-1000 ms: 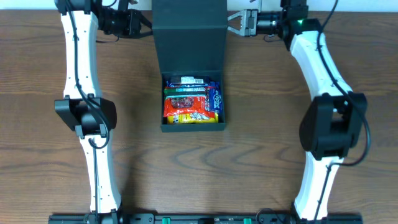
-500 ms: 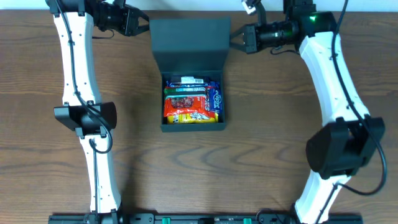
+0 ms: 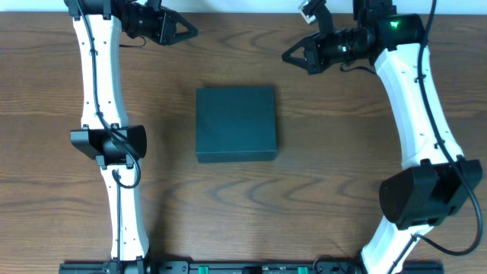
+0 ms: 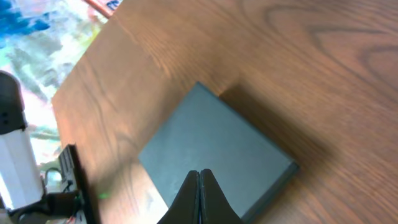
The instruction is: Pack container
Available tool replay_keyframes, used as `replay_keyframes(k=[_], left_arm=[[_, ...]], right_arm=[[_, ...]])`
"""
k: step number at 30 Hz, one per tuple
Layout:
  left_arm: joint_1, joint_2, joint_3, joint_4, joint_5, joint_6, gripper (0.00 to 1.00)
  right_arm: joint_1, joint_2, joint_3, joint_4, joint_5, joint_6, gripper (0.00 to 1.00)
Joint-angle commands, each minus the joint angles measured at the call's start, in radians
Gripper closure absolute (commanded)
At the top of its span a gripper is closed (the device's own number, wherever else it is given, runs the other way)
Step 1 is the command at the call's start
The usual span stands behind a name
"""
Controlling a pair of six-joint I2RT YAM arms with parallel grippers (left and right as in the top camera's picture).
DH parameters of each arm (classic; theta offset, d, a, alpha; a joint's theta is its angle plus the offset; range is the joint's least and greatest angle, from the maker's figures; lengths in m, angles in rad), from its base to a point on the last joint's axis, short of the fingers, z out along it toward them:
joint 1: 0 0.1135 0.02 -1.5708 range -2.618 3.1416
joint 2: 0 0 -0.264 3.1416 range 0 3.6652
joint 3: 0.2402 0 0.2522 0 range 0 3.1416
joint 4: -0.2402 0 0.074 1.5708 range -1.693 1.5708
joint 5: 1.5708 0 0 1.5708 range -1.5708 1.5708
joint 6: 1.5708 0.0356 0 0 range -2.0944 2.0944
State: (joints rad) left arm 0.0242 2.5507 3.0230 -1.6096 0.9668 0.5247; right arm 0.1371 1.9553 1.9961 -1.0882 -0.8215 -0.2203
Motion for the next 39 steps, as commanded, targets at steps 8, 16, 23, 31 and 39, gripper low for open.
replay_keyframes(k=[8, 16, 23, 31, 39], left_arm=[[0.001, -0.126, 0.020, 0.186, -0.222, -0.344, 0.94], [-0.037, -0.237, 0.020, 0.550, -0.246, -0.468, 0.94], [-0.039, -0.370, -0.060, 0.341, -0.380, -0.431, 0.94], [0.051, -0.821, -0.529, 0.331, -0.498, -0.365, 0.94], [0.046, -1.210, -1.009, 0.351, -0.472, -0.319, 0.94]], right_arm=[[0.031, -0.024, 0.022, 0.246, 0.429, 0.403, 0.99], [0.035, -0.024, 0.022, 0.557, 0.429, 0.349, 0.98], [0.000, -0.116, -0.016, 0.370, 0.429, 0.270, 0.98], [-0.018, -0.611, -0.514, 0.588, 0.429, 0.174, 0.98], [-0.006, -1.015, -0.932, 1.006, 0.431, 0.329, 0.98]])
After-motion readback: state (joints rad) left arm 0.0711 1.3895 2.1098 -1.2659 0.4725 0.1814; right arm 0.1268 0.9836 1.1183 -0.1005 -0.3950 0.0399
